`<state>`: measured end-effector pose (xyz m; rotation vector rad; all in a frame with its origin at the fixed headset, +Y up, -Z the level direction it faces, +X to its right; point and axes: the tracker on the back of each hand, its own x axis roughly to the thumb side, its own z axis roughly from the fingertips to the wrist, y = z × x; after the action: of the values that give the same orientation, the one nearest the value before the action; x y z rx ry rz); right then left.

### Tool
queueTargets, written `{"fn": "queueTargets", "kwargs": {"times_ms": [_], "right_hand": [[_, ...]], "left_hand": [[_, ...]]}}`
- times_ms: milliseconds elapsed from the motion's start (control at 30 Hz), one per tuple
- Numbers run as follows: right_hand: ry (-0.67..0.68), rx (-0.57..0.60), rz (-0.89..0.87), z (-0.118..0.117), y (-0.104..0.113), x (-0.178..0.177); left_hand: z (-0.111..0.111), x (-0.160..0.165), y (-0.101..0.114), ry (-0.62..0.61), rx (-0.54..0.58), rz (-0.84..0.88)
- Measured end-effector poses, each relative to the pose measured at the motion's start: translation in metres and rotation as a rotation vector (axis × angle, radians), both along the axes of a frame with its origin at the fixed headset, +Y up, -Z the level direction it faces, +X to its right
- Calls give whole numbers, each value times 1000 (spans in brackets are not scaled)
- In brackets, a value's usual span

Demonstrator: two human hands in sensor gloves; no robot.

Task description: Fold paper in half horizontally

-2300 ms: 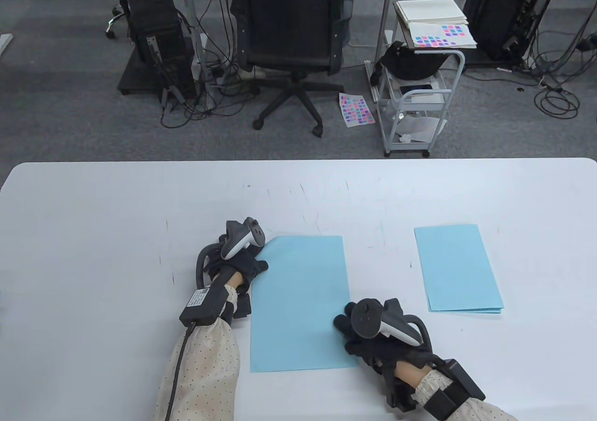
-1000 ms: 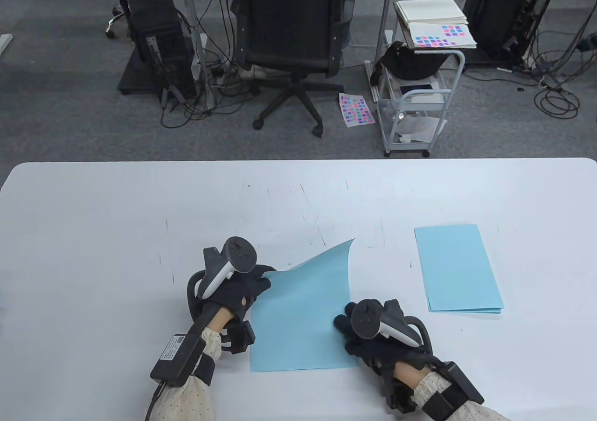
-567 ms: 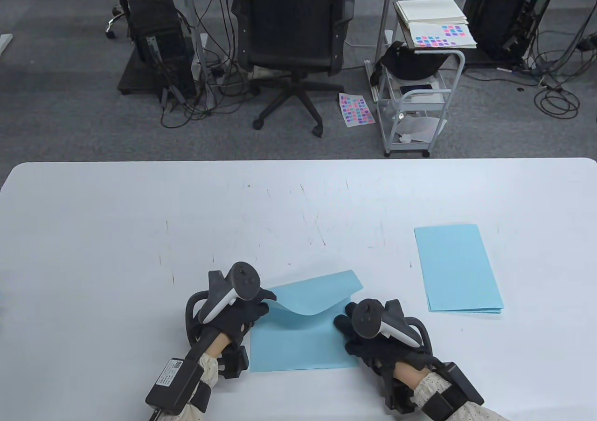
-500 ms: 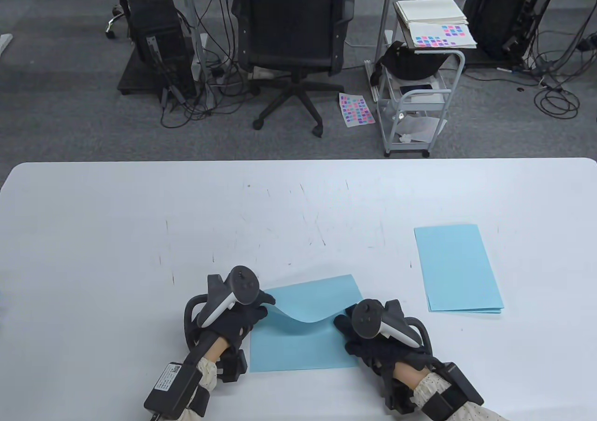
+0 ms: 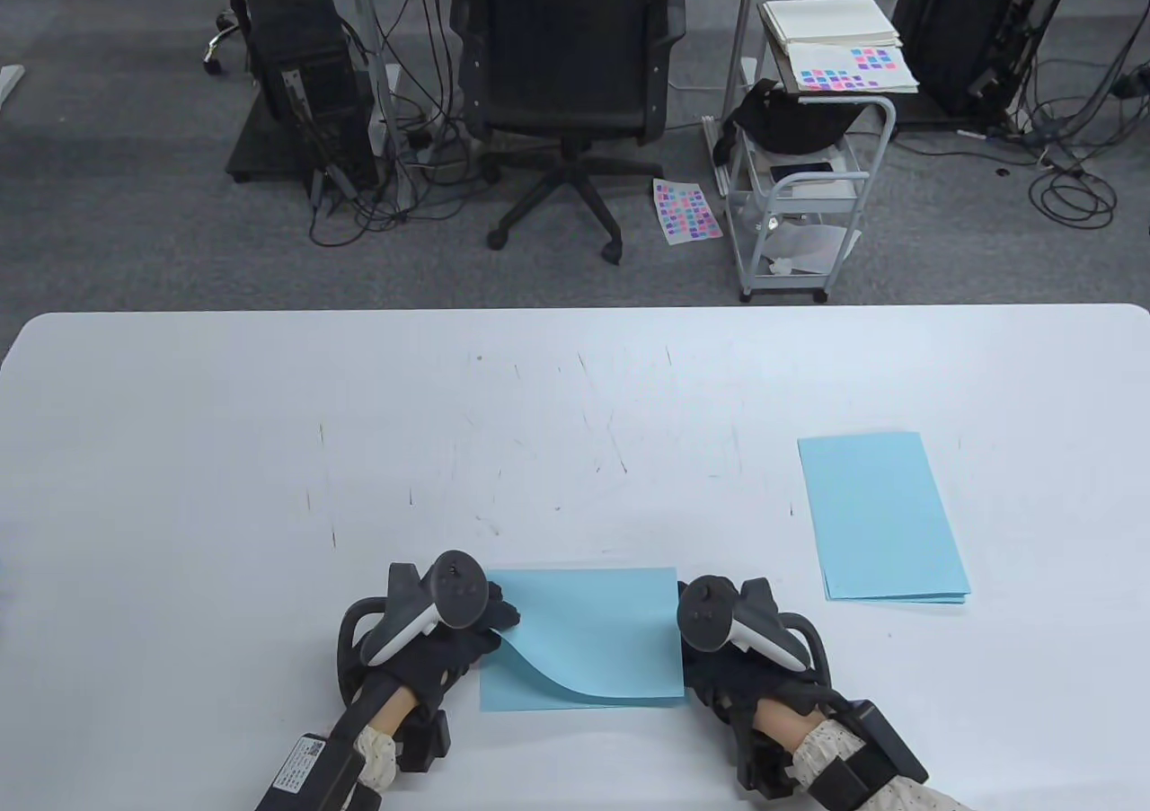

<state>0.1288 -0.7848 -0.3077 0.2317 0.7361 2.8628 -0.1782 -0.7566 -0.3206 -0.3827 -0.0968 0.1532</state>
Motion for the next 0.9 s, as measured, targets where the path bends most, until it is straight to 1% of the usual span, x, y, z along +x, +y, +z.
{"fn": "queueTargets", "kwargs": {"times_ms": [167,400,600,700,900], "right_hand": [[-10,4,-3,-1,-1,-1],[-11,3,-3,-2,-1,-1],[-11,2,-6,-2,-1,-1],[-11,2,-7,-2,-1,-1],[-12,5,-7,-3,-1,-1]], "left_hand": [[1,5,-5,-38,8,-62],[5,10,-8,-97,-19,-145],[5,10,-7,-102,-38,-143],[5,11,-8,-86,-24,-142],[6,18,-14,-115,-32,-212]]}}
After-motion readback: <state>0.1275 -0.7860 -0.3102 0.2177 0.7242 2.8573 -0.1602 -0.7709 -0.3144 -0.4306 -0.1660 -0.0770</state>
